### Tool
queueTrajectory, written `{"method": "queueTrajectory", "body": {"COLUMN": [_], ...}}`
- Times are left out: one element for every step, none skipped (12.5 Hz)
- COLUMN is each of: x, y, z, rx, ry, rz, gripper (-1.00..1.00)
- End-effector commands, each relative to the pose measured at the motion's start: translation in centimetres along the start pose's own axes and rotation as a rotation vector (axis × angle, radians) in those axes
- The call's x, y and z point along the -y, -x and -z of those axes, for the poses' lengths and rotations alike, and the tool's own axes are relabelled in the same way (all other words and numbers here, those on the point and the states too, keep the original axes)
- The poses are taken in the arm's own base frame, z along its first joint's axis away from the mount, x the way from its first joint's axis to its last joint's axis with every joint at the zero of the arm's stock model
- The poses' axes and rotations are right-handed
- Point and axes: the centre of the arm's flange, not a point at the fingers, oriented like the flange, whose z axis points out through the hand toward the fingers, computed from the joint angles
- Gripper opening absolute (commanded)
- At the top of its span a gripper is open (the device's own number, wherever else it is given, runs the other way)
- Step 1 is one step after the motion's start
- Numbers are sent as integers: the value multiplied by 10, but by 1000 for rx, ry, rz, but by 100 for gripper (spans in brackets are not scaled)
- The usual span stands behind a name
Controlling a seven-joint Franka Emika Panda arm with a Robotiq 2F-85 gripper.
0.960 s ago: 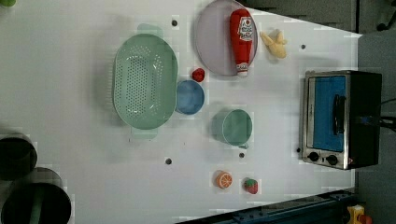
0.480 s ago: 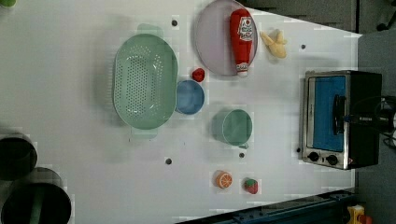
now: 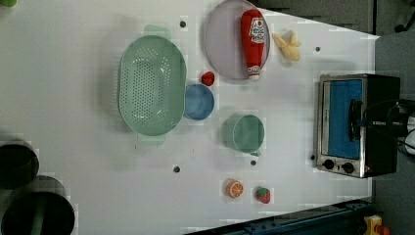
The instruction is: Flap open oven.
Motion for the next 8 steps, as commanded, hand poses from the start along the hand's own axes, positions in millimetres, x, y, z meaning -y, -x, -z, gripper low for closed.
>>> {"method": "queueTrajectory", "body": {"x": [32,46,61,76,90,105,117,129], "y": [-7,-9,-11,-11,-11,-11,-11,-11], "z": [-2,-4,-6,-9,-13,-17,-22,-26], "rx": [11,19,28,37,45,53,59,62], "ry": [24,40,58,75,93,115,139,166], "rz": [47,48,58,72,81,86,81,74], "gripper": [-65,-65,-65,-65,-65,-65,-65,-65]}}
